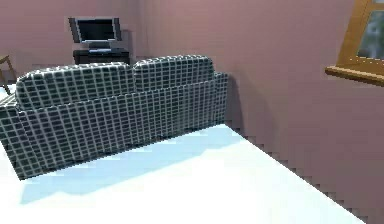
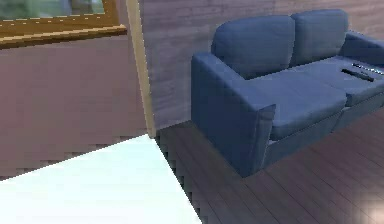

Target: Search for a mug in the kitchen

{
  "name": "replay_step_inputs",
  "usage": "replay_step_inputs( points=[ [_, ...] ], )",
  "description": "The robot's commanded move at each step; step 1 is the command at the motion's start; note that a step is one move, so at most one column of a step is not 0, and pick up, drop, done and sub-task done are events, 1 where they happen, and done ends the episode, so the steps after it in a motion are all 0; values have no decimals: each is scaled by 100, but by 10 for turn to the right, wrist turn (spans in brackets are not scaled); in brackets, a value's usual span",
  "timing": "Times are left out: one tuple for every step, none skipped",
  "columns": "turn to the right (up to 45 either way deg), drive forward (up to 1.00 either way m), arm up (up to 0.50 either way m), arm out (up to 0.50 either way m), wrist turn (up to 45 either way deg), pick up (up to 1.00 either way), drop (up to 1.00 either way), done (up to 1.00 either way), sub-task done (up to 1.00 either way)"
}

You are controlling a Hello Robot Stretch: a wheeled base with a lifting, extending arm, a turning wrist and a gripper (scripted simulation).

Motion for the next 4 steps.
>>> replay_step_inputs(
  points=[
    [270,0,0,0,0,0,0,0,0],
    [0,10,0,0,0,0,0,0,0],
    [-450,0,0,0,0,0,0,0,0],
    [-330,0,0,0,0,0,0,0,0]
  ],
)
